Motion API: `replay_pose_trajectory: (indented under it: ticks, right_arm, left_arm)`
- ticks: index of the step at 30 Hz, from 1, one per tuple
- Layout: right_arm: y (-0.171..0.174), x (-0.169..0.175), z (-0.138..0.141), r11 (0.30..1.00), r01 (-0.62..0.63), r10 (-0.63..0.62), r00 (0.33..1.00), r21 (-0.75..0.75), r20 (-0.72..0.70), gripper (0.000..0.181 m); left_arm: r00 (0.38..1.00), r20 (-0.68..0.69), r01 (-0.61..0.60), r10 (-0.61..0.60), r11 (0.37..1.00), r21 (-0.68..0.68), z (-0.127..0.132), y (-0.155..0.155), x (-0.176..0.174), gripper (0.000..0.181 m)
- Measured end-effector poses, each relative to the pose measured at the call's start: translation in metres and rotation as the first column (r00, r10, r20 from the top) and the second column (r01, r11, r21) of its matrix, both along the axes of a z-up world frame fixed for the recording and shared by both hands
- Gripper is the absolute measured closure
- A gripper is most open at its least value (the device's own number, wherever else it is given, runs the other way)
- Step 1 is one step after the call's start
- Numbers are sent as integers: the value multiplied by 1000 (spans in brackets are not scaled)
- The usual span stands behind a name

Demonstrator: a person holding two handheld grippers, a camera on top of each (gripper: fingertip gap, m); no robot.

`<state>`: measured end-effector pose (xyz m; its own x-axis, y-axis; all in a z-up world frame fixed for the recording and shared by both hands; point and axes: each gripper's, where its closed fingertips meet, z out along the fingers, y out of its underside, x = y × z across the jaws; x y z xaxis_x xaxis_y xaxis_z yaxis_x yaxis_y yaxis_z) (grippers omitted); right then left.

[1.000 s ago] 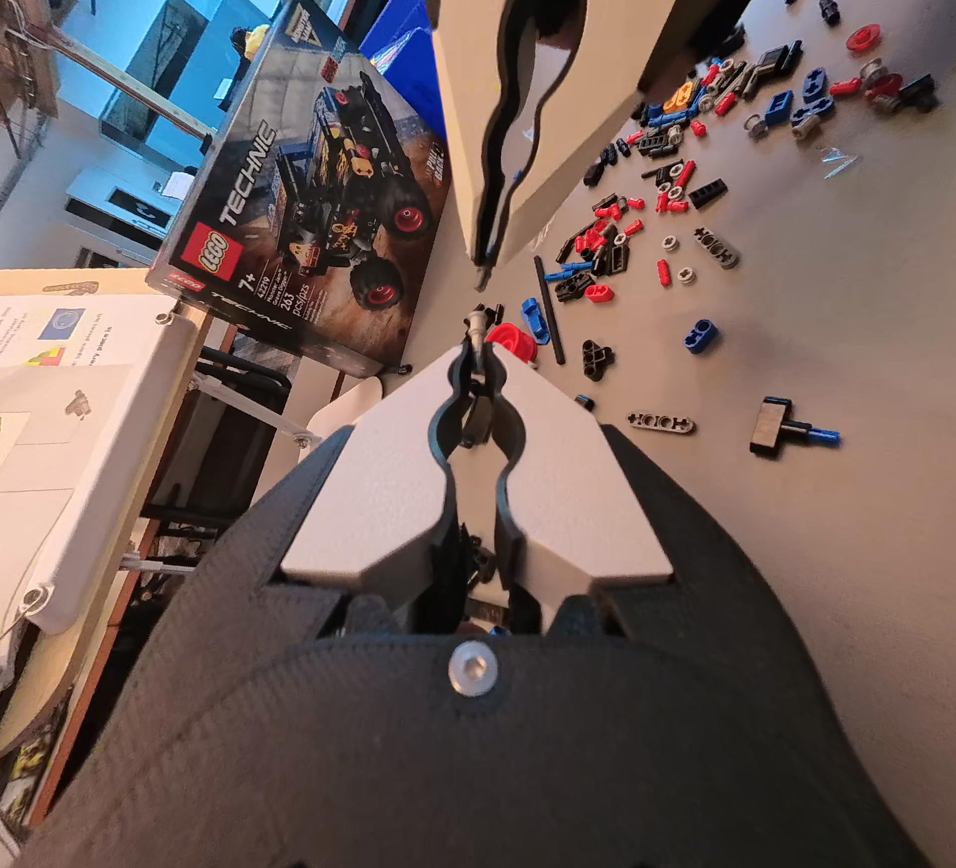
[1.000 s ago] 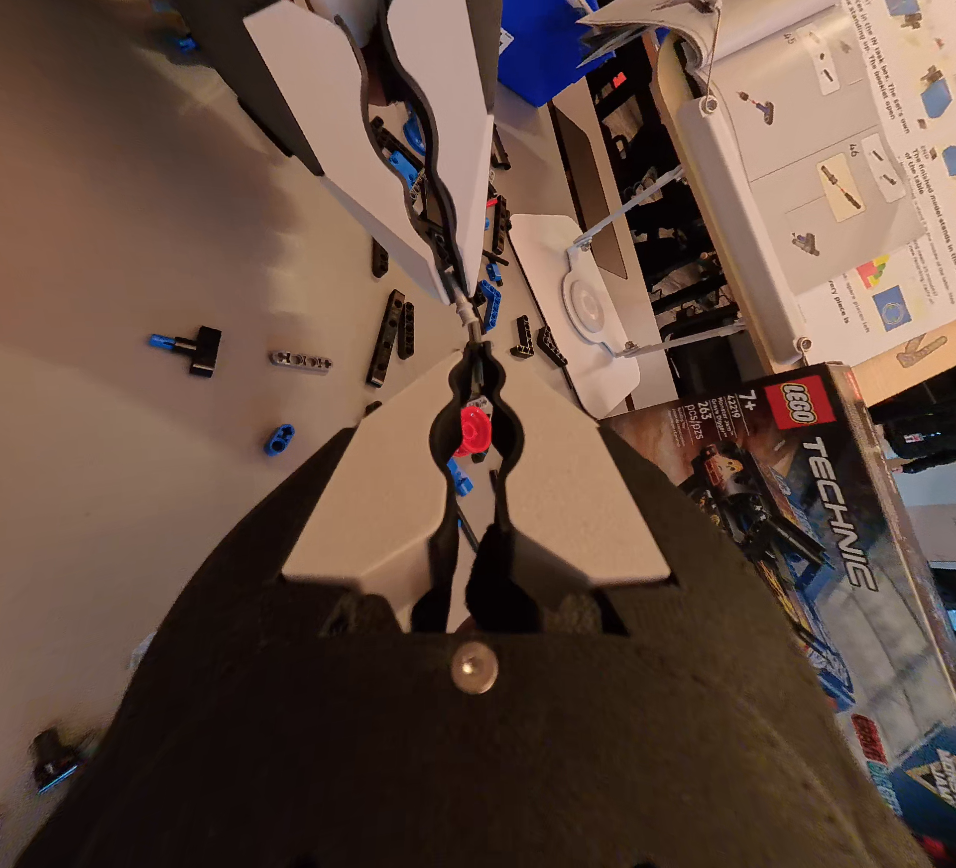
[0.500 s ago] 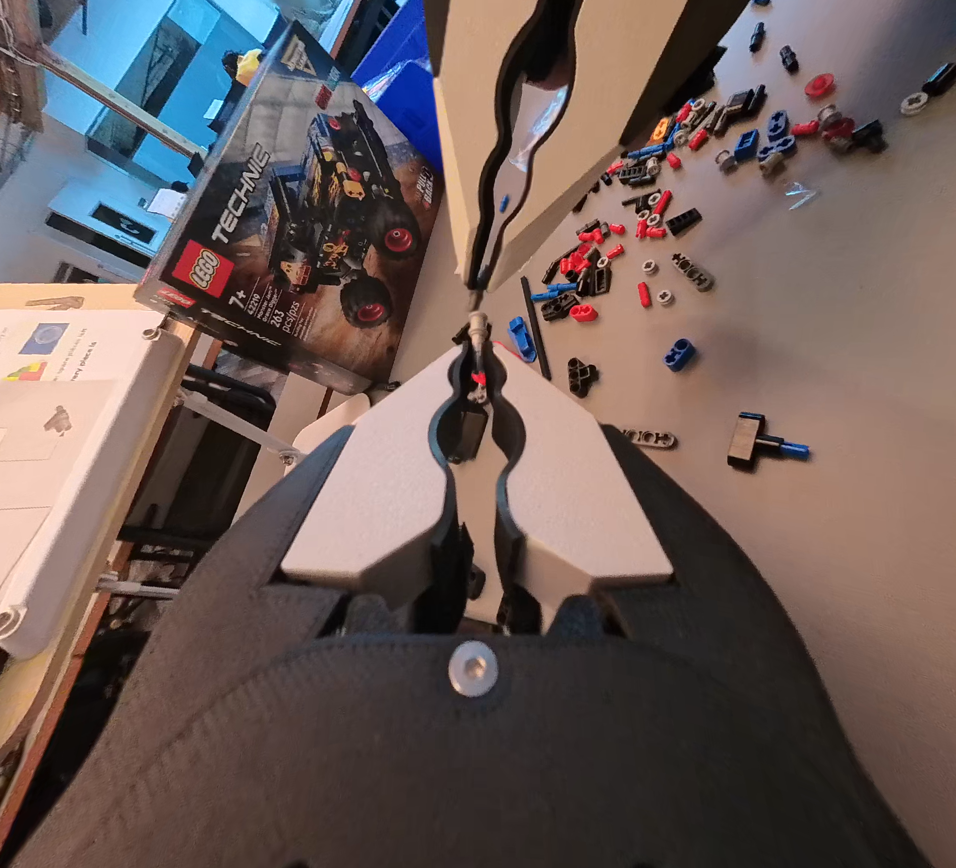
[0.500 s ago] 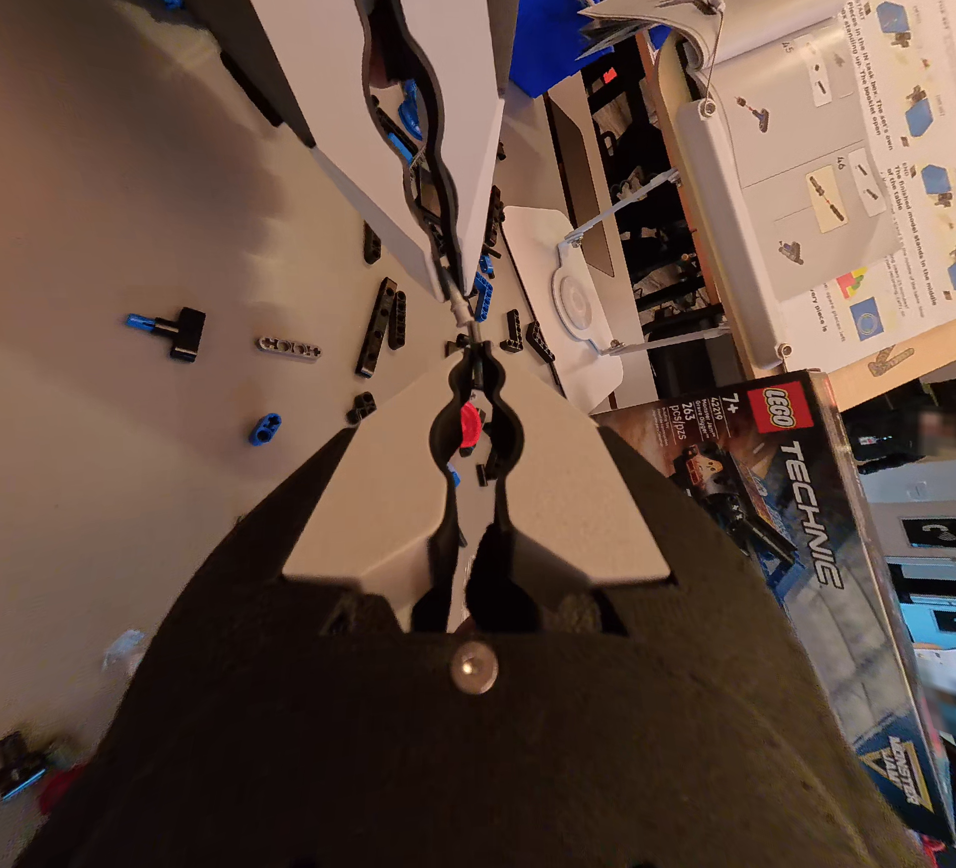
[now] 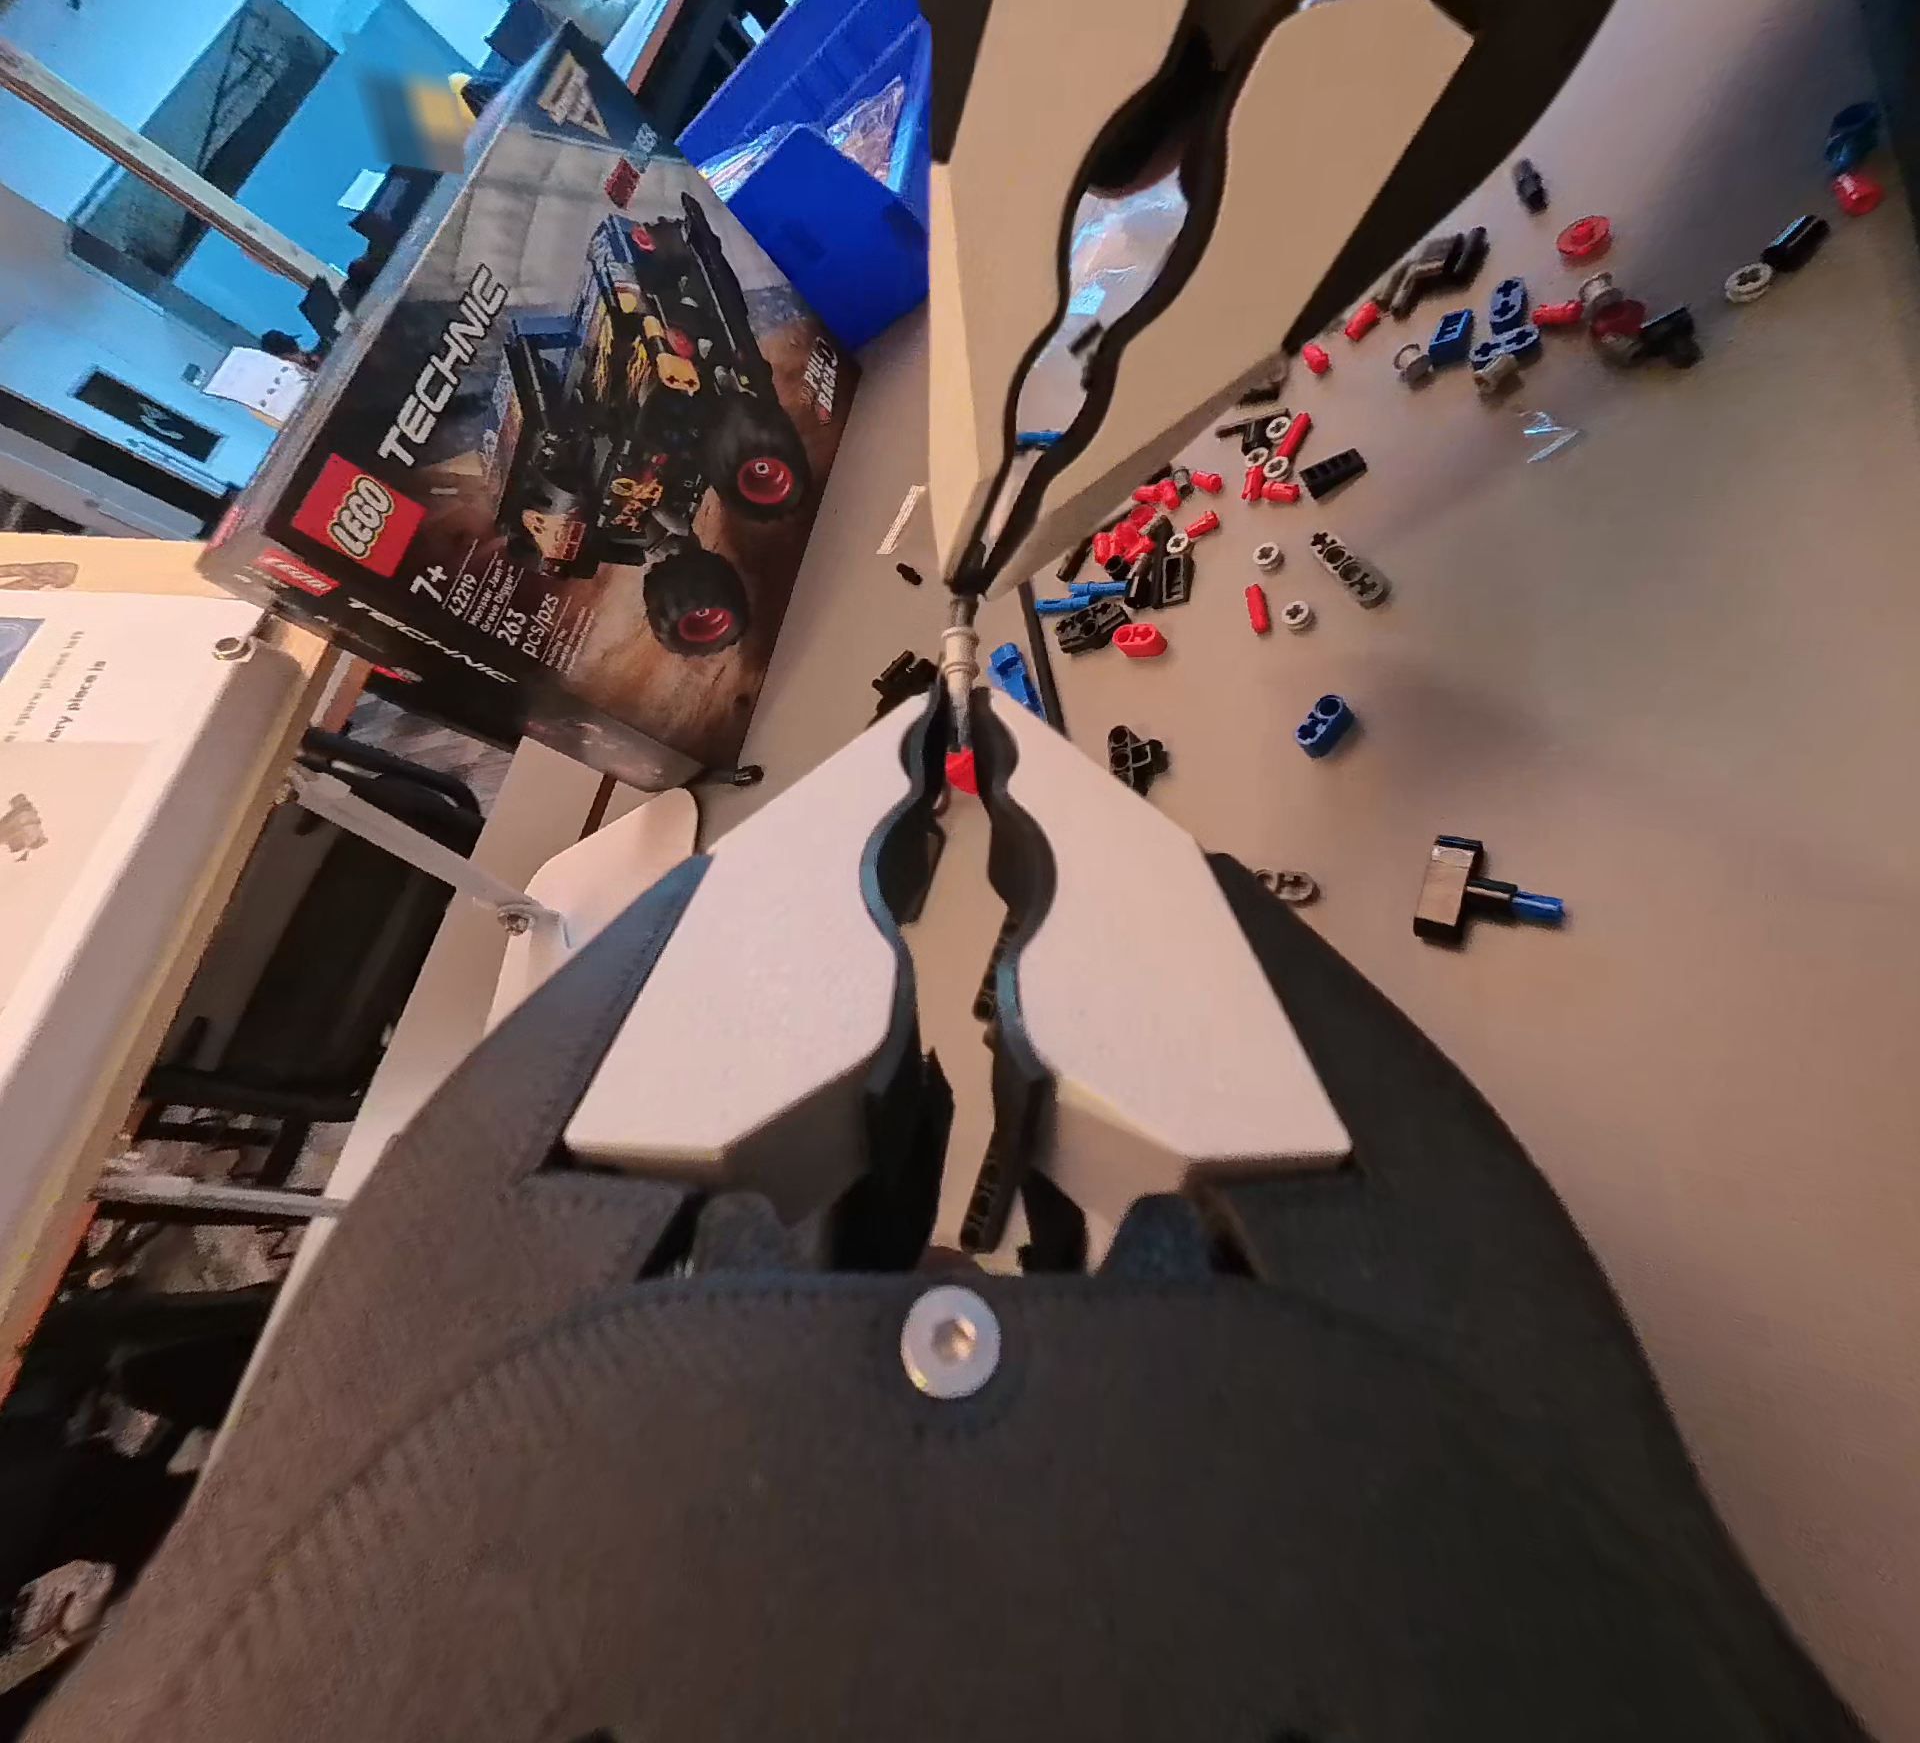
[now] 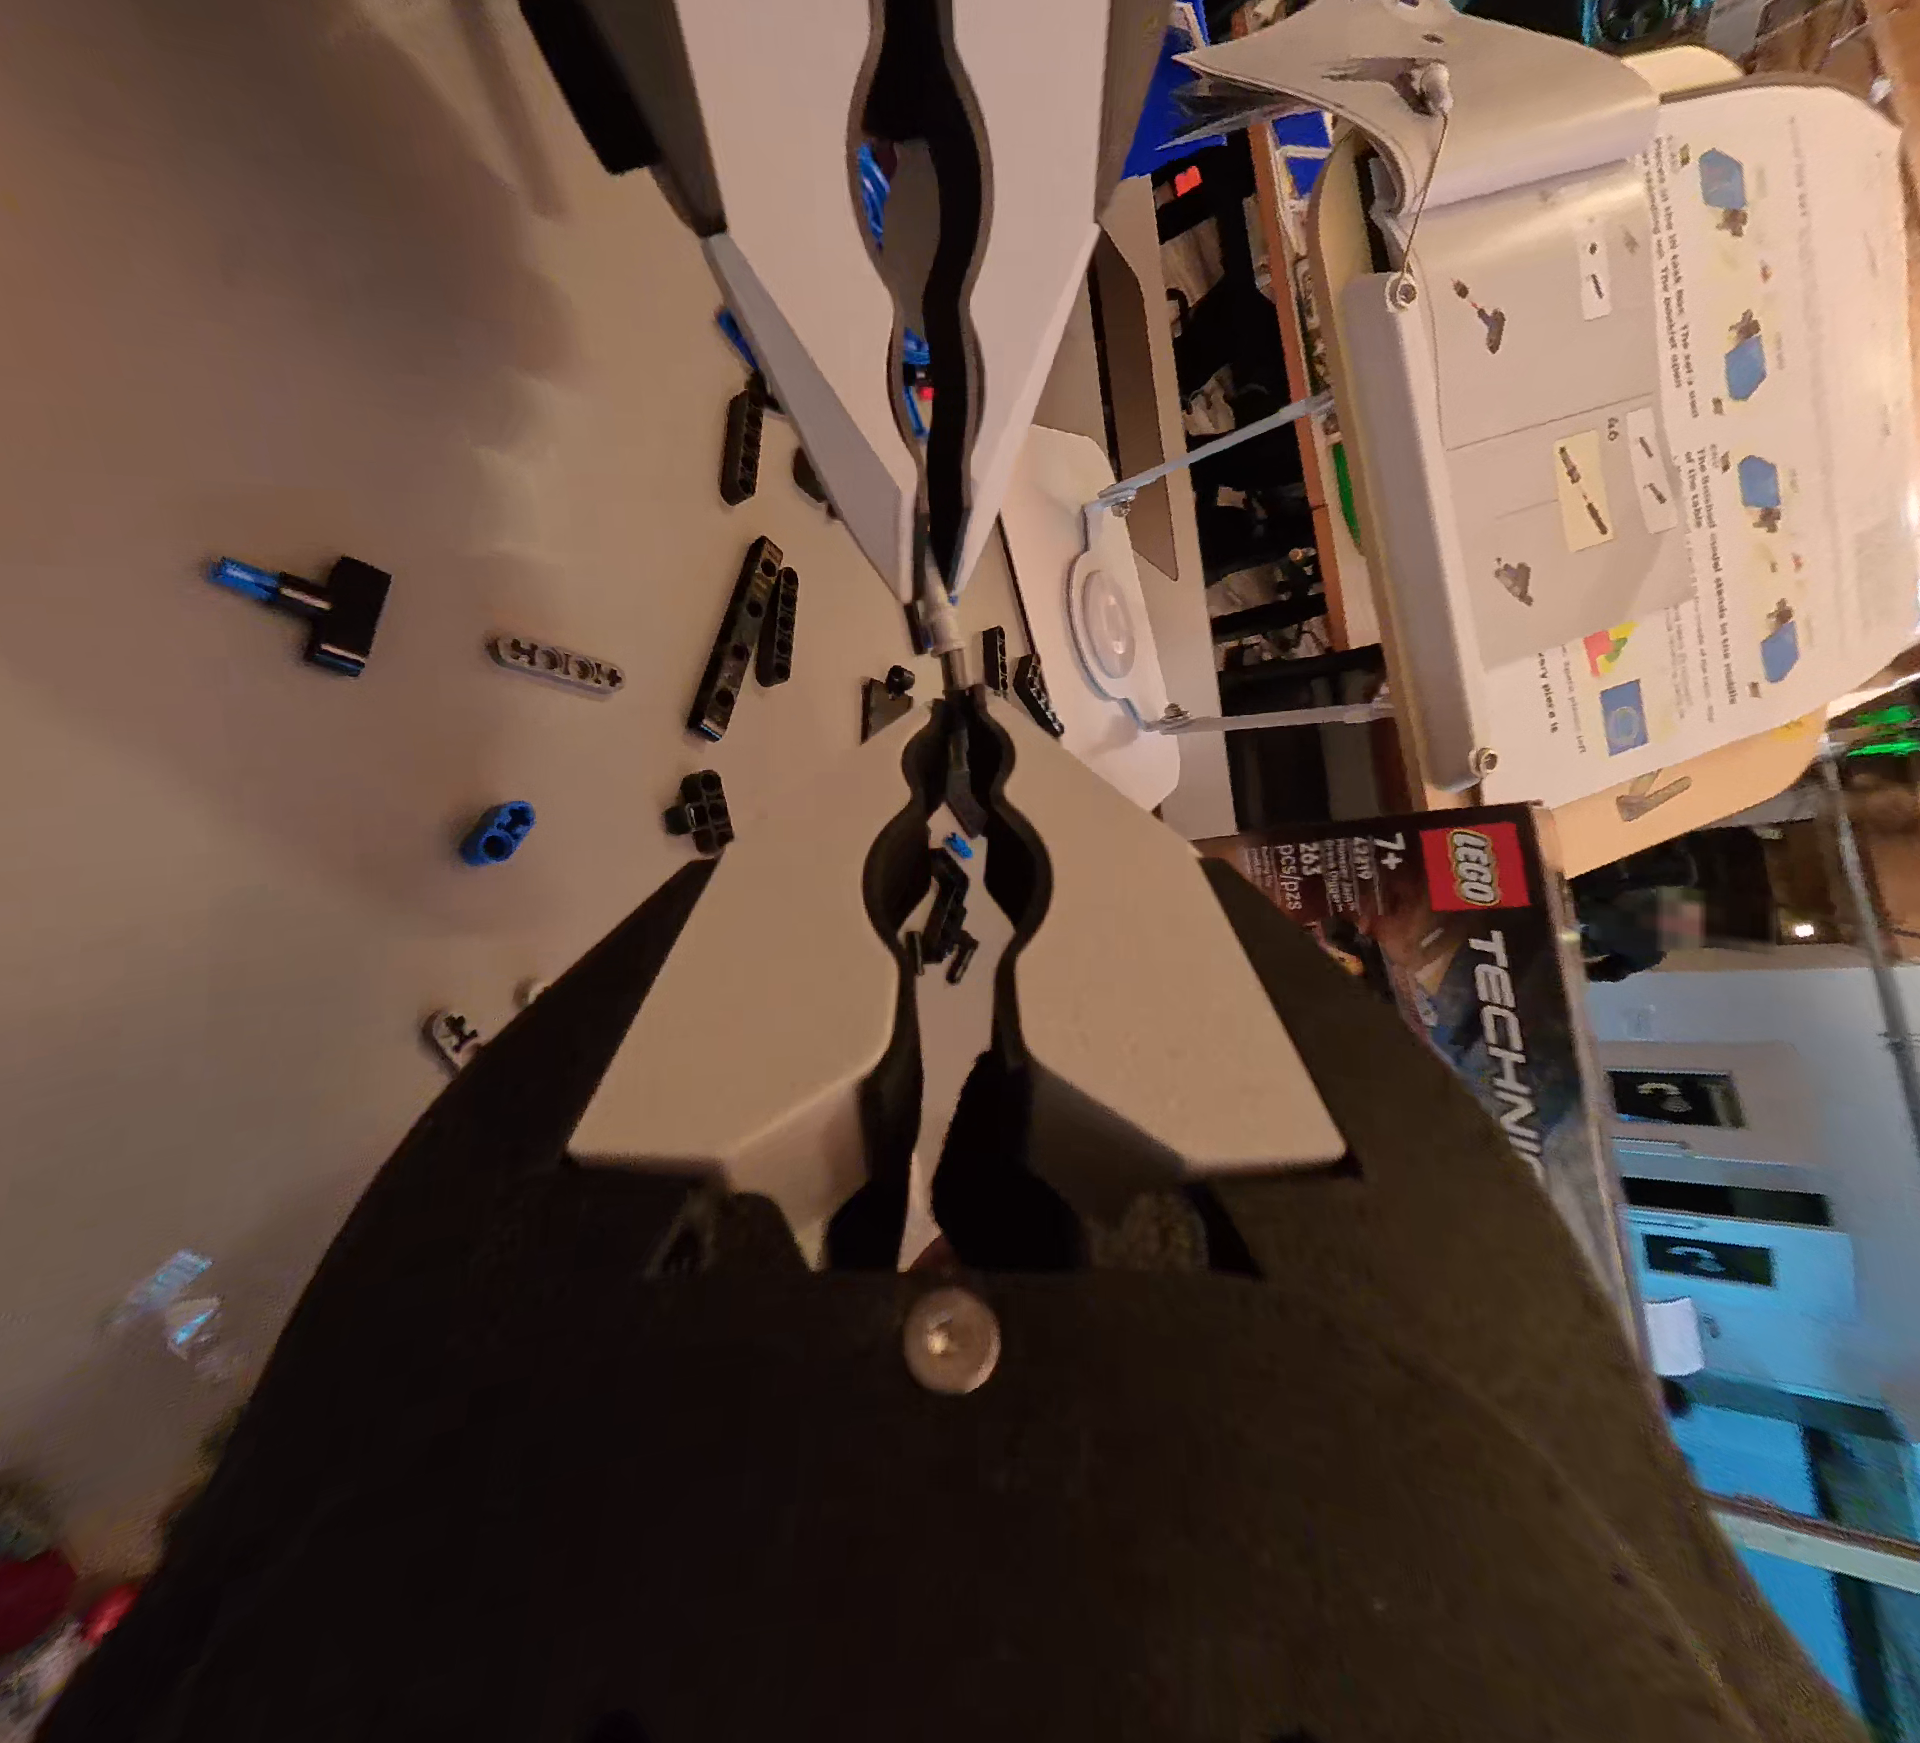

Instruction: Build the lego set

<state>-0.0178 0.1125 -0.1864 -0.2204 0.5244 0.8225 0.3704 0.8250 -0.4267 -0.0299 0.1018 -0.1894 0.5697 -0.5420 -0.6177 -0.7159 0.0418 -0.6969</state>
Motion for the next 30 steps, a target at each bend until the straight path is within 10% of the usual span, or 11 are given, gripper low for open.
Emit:
replay_pose_trajectory:
  ticks: [17,30]
  right_arm:
    - [-7,-2,-1,983,-25,28,1000,183,-11,181]
    - [0,7,-9,1000,1,-1,1000,-19,20,181]
  left_arm:
    - [993,116,38,-26,994,-104,4,-5,6,180]
    - [976,212,-32,57,992,-120,29,-4,-43,180]
